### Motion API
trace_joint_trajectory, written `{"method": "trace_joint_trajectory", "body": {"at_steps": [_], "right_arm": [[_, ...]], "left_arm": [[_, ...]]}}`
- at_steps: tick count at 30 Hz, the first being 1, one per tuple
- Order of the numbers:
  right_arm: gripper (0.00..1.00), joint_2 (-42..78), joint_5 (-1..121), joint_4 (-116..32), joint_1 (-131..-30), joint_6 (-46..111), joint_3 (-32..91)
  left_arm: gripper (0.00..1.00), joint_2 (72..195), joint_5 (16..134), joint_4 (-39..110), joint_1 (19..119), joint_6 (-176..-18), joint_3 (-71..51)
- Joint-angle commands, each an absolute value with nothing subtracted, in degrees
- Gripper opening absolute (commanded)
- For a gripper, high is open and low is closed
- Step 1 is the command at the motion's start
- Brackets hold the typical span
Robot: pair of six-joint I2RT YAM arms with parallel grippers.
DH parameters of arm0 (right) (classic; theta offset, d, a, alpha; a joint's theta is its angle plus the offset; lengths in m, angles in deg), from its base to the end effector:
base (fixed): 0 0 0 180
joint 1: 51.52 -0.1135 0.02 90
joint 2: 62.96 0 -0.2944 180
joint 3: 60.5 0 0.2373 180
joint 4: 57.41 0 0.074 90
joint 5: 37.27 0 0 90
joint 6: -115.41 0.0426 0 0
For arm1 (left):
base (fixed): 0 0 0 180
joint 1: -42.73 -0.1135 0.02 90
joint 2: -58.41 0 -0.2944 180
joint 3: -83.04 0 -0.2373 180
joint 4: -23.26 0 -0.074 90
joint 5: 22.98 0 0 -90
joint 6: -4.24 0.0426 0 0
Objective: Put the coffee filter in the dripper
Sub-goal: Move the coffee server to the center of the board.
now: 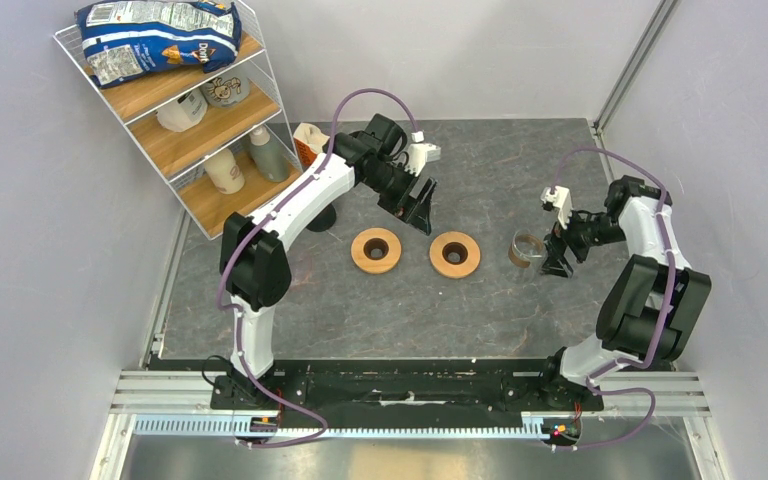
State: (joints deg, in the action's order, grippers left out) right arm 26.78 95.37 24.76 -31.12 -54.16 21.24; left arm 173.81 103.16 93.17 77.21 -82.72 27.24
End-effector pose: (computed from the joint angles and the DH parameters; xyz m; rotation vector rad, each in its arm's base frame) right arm 0.2475 -0.0613 0.2695 -1.2334 2.1755 0.6304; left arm 0.3428 -0.2659 0.3208 1.0629 2.4371 -1.0170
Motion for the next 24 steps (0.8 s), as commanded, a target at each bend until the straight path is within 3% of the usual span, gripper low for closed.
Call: {"method": "trace_joint_trajectory", "body": {"at_steps": [1, 24], "right_arm": [[0.97, 26.34, 96.17, 21.19, -34.02, -56.14, 19.81], [0.88, 25.90, 99.01, 15.28, -43.17, -54.43, 15.51]], "left_arm": [[0.89, 174.48, 104.82, 89.63, 77.27, -87.62, 27.62], [0.89, 168.81, 103.29, 89.49, 74.67, -88.50, 24.47]]}}
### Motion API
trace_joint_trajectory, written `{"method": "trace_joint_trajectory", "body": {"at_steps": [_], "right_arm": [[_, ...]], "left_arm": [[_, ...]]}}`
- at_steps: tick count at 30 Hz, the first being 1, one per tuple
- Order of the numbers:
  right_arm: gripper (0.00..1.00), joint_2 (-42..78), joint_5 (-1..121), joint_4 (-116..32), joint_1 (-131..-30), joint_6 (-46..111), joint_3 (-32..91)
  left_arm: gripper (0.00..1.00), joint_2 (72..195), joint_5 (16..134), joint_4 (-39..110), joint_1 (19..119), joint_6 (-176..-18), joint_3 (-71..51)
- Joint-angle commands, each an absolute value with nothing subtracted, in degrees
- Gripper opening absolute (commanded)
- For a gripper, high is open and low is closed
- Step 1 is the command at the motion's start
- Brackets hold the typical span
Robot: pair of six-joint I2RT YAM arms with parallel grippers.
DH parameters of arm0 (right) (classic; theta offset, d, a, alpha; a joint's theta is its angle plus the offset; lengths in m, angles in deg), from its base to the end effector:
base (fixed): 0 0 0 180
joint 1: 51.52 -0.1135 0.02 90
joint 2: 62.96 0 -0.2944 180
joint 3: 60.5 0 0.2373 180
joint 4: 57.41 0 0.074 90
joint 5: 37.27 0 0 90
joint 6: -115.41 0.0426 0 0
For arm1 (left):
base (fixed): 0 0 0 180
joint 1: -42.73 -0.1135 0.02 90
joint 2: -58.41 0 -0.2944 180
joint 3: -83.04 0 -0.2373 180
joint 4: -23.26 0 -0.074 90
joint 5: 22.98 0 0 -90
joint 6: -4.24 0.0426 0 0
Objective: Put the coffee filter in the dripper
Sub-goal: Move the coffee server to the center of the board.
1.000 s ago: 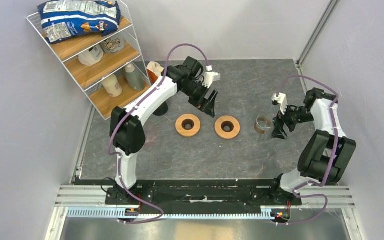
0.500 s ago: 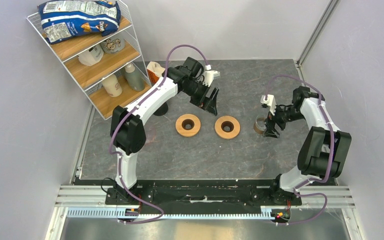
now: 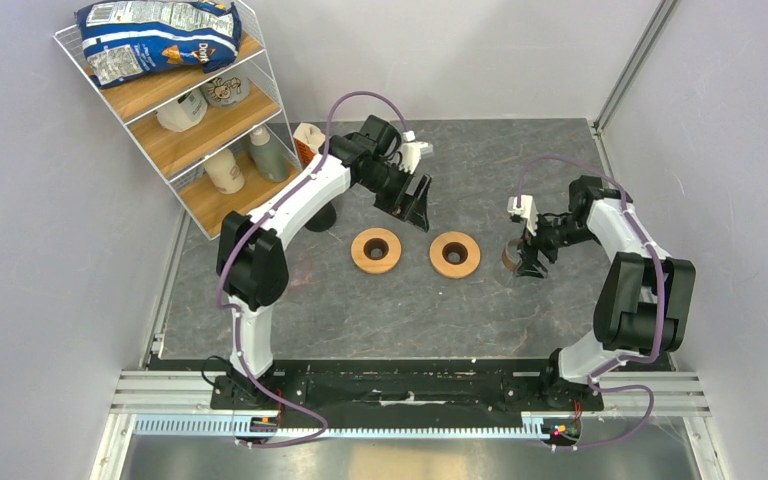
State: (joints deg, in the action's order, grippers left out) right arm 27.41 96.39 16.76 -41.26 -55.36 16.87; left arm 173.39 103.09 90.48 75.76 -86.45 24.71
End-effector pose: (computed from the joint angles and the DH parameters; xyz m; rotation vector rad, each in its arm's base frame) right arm 0.2594 -0.0171 0.2498 -1.4554 2.0164 0.6542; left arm 0.3496 -0.2572 0.3136 0.9559 2.4819 -1.0279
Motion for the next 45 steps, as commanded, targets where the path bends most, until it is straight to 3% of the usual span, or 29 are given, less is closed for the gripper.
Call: {"method": "trace_joint_trajectory", "body": {"at_steps": [1, 26, 45], "right_arm": [[0.88, 25.45, 99.12, 14.80, -43.76, -53.79, 15.23], [0.85, 24.18, 100.28, -0.64, -66.44, -35.75, 10.70], [0.91, 29.21, 96.80, -14.75, -81.10, -25.23, 12.03]], "left_arm": [[0.89, 168.59, 103.47, 89.51, 74.26, -88.72, 24.47], [0.89, 164.24, 104.63, 89.45, 66.40, -89.81, 21.54], [0.89, 162.35, 104.72, 89.49, 64.62, -89.68, 19.05]]}}
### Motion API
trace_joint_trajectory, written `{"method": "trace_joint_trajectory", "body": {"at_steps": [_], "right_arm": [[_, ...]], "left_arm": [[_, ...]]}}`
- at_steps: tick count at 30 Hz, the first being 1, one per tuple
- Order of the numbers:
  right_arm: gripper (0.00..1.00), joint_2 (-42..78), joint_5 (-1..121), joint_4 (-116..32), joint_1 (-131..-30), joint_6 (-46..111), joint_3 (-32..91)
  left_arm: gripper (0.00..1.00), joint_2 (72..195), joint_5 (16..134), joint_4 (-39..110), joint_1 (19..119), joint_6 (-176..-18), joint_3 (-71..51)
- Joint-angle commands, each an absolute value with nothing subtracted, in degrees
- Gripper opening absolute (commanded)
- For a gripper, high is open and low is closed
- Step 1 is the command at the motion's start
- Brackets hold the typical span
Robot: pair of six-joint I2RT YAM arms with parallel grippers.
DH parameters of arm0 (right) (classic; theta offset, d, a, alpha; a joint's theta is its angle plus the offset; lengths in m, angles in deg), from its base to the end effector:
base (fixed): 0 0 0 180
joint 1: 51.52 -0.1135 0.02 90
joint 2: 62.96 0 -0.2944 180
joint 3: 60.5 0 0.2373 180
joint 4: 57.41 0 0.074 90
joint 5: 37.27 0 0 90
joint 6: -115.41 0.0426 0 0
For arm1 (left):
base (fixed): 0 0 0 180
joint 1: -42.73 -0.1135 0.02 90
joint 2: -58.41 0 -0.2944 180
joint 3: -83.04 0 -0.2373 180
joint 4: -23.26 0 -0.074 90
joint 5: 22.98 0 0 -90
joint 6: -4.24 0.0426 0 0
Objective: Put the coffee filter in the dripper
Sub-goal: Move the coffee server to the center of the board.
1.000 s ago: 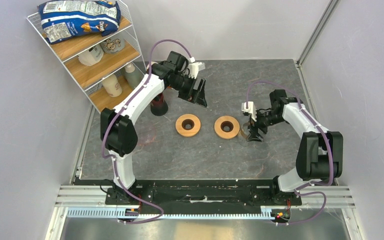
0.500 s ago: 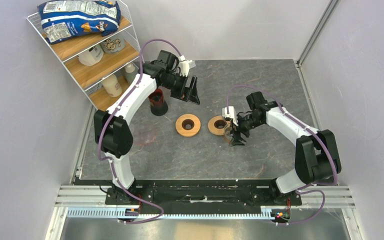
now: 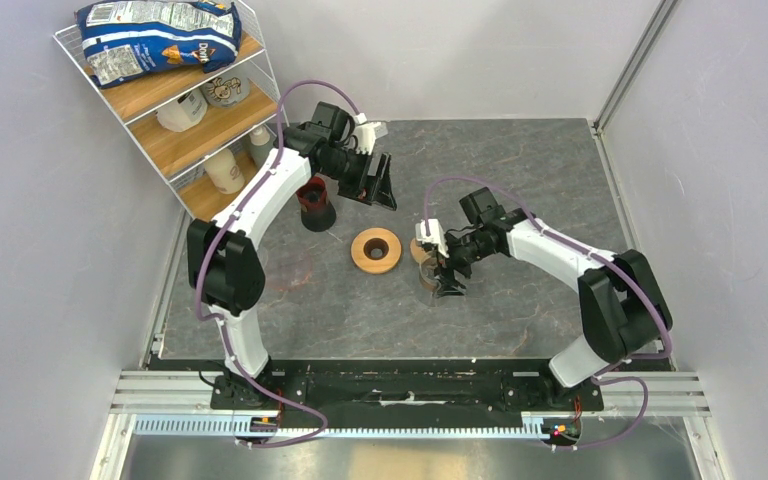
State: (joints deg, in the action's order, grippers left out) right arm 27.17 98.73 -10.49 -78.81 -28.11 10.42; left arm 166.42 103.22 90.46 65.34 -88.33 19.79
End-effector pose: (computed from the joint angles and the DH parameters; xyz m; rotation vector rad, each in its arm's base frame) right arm 0.2407 0.1587 0.2351 -1.7371 1.7051 0.8860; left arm 0.3617 -0.1779 0.3372 0.6821 2.4945 -0.9799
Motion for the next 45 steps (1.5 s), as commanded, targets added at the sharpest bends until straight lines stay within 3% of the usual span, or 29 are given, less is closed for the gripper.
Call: {"method": "trace_joint_trajectory", "body": {"at_steps": [1, 5, 21, 32, 45], "right_arm": [[0.91, 29.83, 96.52, -15.17, -81.73, -24.87, 12.49], [0.97, 30.88, 96.33, -16.47, -83.07, -22.93, 14.03], [0.97, 16.32, 96.76, -8.22, -82.35, -16.41, 15.58], [0.97, 13.63, 99.69, -4.05, -65.52, 14.43, 23.70], [0.96, 19.73, 96.77, -3.30, -61.16, 28.98, 21.59]], "left_arm": [[0.89, 162.15, 104.73, 89.50, 64.48, -89.62, 18.79], [0.89, 161.53, 104.85, 89.53, 64.06, -89.43, 17.74], [0.89, 164.34, 108.08, 88.42, 64.50, -89.77, 18.34], [0.87, 179.32, 108.39, 95.35, 70.59, -82.83, 30.01], [0.83, 193.30, 110.94, 95.63, 70.68, -80.47, 38.34]]}}
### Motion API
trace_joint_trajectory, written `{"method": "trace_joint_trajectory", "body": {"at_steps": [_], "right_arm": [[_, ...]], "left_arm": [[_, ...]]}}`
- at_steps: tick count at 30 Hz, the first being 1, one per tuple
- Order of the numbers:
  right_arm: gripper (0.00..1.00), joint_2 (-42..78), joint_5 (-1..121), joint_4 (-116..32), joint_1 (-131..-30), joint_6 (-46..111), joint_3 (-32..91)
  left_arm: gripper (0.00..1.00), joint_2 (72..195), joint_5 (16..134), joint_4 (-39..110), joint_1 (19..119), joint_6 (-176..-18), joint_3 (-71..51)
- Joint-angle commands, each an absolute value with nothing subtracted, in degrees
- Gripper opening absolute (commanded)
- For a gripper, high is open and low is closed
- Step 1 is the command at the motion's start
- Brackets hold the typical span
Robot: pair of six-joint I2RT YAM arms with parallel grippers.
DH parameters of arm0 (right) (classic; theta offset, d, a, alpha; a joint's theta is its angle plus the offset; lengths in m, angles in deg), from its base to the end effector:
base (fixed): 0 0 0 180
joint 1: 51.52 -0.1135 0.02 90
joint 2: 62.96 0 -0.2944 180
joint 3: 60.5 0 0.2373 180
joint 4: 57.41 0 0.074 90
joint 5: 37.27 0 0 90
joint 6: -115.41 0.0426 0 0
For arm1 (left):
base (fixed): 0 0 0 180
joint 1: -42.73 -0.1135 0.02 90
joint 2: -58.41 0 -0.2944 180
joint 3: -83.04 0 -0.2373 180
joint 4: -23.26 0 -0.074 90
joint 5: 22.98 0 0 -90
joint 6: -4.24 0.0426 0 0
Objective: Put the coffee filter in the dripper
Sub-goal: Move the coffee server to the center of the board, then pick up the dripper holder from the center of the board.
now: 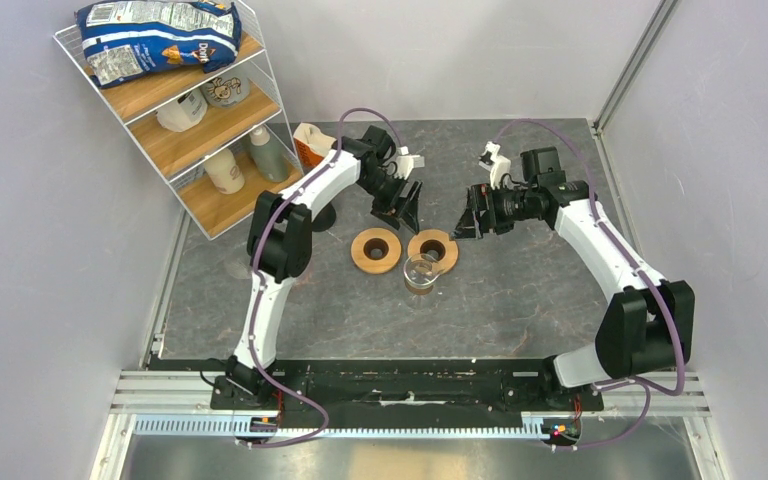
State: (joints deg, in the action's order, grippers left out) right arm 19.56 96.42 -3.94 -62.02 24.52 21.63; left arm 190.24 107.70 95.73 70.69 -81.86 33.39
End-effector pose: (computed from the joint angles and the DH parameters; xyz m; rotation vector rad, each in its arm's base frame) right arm 0.2707 0.0801 0.3191 -0.5490 2.3507 1.0216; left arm 0.4136 -0.2510 0.2246 0.9147 2.6682 -1.1040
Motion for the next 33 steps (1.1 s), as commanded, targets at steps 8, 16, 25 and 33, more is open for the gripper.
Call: {"method": "trace_joint_trajectory", "body": {"at_steps": [8, 16, 25, 33], "right_arm": [[0.96, 18.52, 97.17, -1.41, -58.56, 28.26, 22.77], [0.97, 17.74, 100.72, 0.71, -54.27, 27.65, 23.73], [0.97, 16.07, 100.90, 2.92, -52.49, 26.75, 23.63], [0.97, 14.90, 100.81, 3.71, -51.96, 26.25, 23.66]], "left_arm": [[0.80, 197.66, 112.80, 91.98, 70.79, -84.00, 40.54], [0.71, 200.22, 119.09, 89.06, 71.24, -88.66, 39.43], [0.50, 199.55, 124.61, 78.16, 71.18, -98.59, 35.03], [0.56, 199.33, 121.93, 77.70, 71.13, -98.44, 31.36]]}}
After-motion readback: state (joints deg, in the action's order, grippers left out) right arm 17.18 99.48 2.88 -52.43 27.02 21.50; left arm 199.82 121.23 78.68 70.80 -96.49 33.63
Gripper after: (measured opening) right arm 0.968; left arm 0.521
